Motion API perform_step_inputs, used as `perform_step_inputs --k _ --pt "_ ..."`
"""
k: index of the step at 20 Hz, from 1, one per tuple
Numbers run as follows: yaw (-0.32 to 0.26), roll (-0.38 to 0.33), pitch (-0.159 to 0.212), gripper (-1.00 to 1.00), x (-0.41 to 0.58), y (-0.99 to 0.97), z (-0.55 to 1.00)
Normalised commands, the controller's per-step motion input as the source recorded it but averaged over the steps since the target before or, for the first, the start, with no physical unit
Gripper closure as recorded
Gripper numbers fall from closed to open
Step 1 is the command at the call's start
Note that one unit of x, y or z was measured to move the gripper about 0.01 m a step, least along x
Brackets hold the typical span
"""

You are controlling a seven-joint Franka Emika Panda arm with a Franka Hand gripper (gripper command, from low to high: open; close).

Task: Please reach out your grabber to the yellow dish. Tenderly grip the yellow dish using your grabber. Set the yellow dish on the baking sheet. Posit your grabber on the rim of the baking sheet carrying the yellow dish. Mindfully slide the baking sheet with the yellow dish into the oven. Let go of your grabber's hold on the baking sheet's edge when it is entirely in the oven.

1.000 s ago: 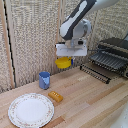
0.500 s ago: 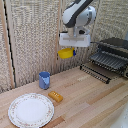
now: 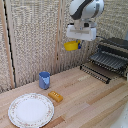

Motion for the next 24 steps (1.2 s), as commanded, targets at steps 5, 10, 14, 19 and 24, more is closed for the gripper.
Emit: perform_step_inputs --k 5,10,14,19,24 --pt "-0.134 0.009 -0.028 1.0 0.011 -0.8 0.24" --pt "-0.109 0.022 -0.034 1.0 0.0 -0.85 0.14" --pt "-0.095 0.035 -0.03 1.0 0.0 -0.87 0.06" --pt "-0.07 0.062 -0.012 1.0 0.0 -0.89 0.0" --pt "-0.072 0.075 -0.008 1.0 0.0 -0.87 -0.13"
